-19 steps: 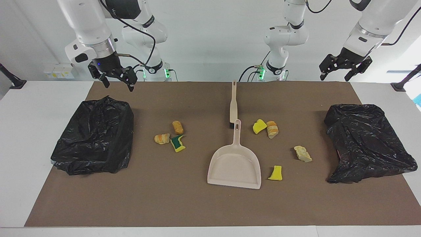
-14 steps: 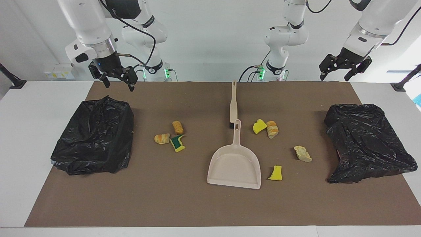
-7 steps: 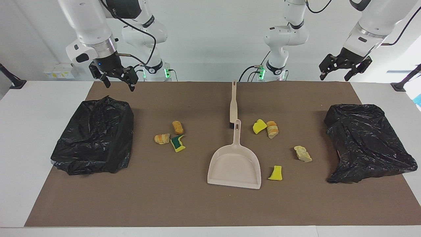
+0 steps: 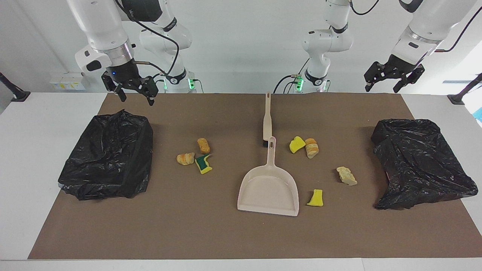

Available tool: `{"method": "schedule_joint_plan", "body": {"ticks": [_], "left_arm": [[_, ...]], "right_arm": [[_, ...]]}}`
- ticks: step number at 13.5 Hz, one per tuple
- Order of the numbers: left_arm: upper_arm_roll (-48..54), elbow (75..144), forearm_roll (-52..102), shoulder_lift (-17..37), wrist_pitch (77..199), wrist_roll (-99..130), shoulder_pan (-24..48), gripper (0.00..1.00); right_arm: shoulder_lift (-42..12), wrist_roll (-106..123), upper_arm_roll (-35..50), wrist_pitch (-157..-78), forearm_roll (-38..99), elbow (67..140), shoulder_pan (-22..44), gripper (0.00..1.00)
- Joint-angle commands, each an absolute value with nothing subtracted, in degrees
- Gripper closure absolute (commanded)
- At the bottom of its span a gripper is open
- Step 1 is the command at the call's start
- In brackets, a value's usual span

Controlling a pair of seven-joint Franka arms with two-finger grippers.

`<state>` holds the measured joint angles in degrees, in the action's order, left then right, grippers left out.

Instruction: Sweep and dump trash in bin

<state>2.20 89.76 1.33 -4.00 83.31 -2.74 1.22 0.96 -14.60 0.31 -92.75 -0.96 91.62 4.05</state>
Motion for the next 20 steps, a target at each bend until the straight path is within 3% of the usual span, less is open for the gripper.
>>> {"method": "schedule_joint_plan", "body": {"ticks": [1, 7, 10, 14, 20], "left_arm": [[2.7, 91.1, 1.6, -5.4, 83.0, -3.1, 3.1, 0.00], [3.2, 97.1, 1.8, -9.9, 83.8, 6.1, 14.4, 0.00], [3.2, 103.1, 1.9, -12.3, 87.0, 11.3, 20.5, 0.00], [3.2, 117.1, 2.3, -16.7, 97.1, 17.6, 28.9, 0.00], [3.3, 133.9, 2.4, -17.8, 114.2, 27.9, 38.9, 0.00]], "right_arm": [[-0.6, -15.5, 1.1, -97.0, 0.0, 92.0, 5.2, 0.00], [-8.8, -23.9, 1.2, -104.8, -0.6, 91.1, 13.7, 0.00], [-15.9, -29.2, 1.2, -106.8, -0.7, 84.8, 17.6, 0.00], [-27.9, -35.0, 1.2, -107.0, -1.2, 71.7, 23.0, 0.00], [-40.2, -42.4, 0.6, -111.6, -1.4, 63.5, 31.4, 0.00]]}}
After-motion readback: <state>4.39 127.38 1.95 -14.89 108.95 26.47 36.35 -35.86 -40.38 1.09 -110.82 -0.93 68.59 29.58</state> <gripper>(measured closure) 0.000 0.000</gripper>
